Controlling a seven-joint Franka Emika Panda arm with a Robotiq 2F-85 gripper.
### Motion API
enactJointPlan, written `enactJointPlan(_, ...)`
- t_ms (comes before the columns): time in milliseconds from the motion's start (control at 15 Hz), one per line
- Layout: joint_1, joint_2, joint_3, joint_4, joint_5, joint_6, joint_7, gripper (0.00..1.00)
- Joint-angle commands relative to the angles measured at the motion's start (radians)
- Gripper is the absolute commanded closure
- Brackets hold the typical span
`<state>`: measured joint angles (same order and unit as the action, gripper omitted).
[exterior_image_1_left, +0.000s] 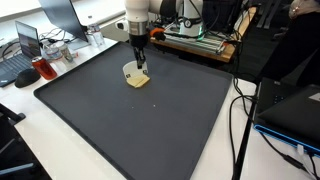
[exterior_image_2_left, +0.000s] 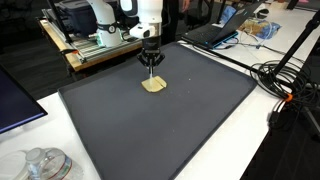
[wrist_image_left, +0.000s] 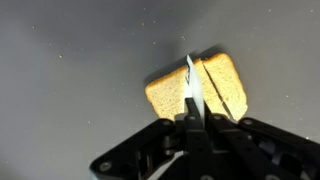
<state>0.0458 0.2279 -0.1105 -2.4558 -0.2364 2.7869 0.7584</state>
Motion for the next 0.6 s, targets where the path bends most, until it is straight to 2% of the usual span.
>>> enactJointPlan(0,0.036,0.05,-0.036,0.031,-0.007,0.009,-0.004,0.99)
enactJointPlan(533,0.041,0.1,-0.044,0.046,0.027,0.014,-0.044,0.99)
